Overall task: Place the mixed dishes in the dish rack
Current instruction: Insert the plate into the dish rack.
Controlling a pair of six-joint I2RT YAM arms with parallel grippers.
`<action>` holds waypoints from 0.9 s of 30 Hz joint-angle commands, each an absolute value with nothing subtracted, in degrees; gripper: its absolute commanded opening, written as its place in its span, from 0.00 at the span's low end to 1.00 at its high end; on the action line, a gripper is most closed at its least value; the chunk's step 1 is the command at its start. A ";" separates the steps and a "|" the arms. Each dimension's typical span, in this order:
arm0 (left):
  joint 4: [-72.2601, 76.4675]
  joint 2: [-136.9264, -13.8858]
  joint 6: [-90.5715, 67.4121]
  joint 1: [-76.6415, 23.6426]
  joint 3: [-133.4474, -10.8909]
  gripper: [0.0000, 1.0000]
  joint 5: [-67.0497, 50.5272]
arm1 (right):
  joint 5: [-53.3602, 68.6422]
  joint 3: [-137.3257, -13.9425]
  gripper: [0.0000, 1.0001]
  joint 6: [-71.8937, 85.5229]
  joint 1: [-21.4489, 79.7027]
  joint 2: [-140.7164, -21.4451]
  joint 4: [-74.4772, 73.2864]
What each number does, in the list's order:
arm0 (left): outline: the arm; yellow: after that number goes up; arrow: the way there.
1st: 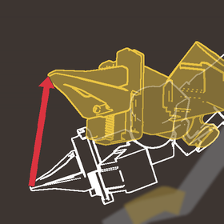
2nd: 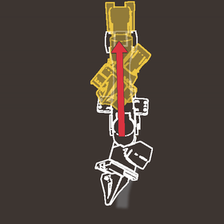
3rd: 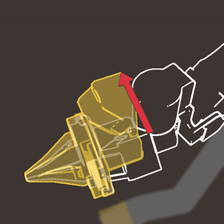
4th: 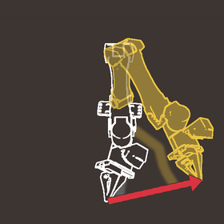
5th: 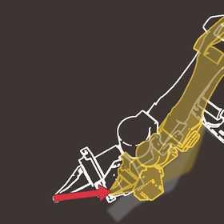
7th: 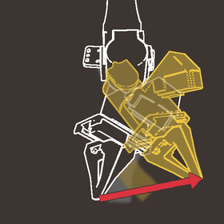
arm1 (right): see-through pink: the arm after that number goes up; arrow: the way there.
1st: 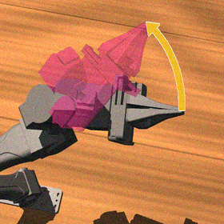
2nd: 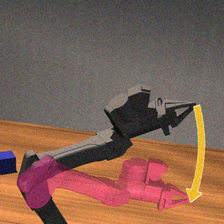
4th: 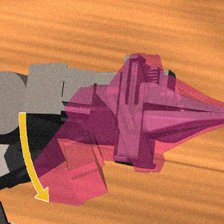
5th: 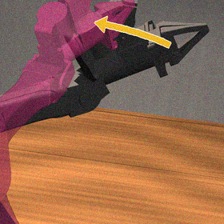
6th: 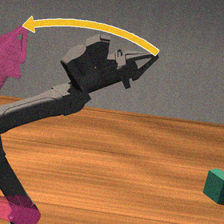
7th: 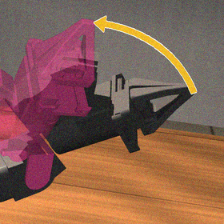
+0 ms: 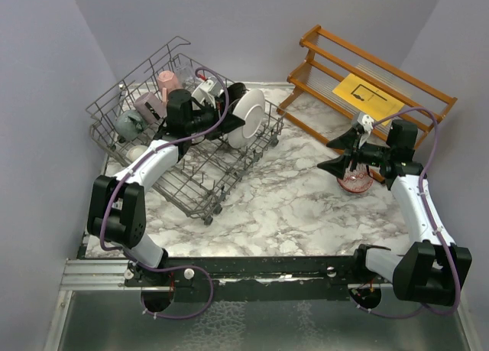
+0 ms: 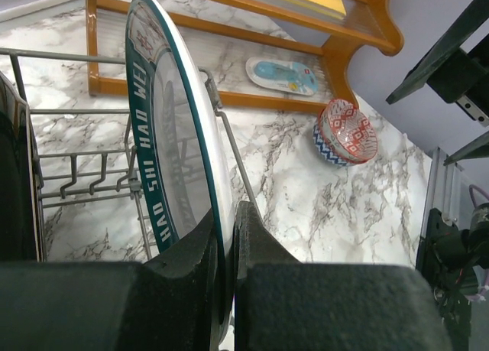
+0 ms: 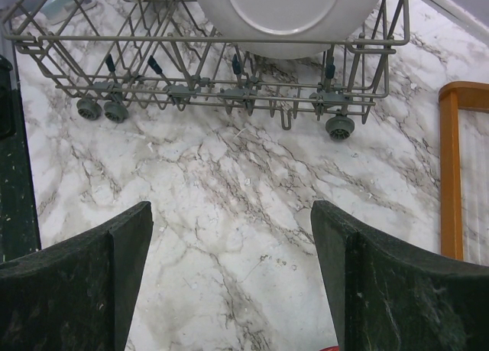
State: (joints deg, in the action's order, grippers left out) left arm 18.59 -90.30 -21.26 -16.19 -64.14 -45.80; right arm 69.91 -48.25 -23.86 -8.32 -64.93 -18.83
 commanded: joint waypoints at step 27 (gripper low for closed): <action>9.58 -94.29 -8.62 -17.57 -67.58 0.20 -43.30 | 68.85 -48.09 0.84 -24.96 -8.43 -64.49 -18.50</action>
